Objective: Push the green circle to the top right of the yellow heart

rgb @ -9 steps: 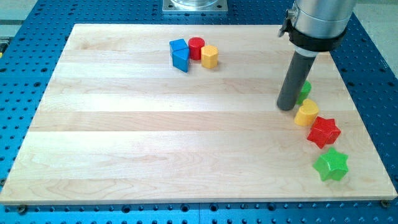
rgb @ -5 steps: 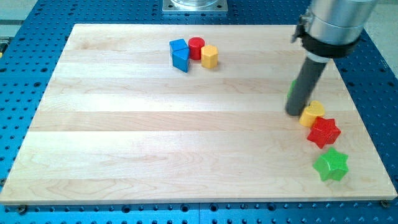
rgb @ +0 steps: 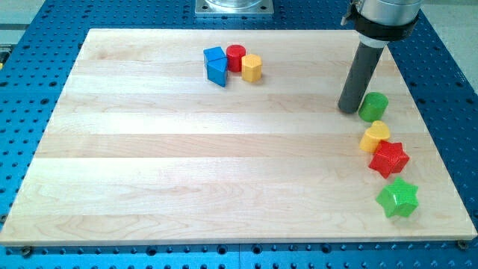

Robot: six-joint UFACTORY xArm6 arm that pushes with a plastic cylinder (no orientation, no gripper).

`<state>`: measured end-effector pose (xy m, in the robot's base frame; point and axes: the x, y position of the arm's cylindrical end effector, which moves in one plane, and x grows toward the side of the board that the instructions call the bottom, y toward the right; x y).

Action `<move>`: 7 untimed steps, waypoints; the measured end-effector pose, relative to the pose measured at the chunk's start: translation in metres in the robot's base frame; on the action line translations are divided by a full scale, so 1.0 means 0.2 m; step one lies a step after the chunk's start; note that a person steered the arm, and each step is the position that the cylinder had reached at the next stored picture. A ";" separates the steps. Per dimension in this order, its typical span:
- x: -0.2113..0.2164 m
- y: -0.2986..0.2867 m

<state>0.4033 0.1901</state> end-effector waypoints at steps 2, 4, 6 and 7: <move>-0.09 0.25; -0.11 0.42; -0.02 0.29; -0.02 0.20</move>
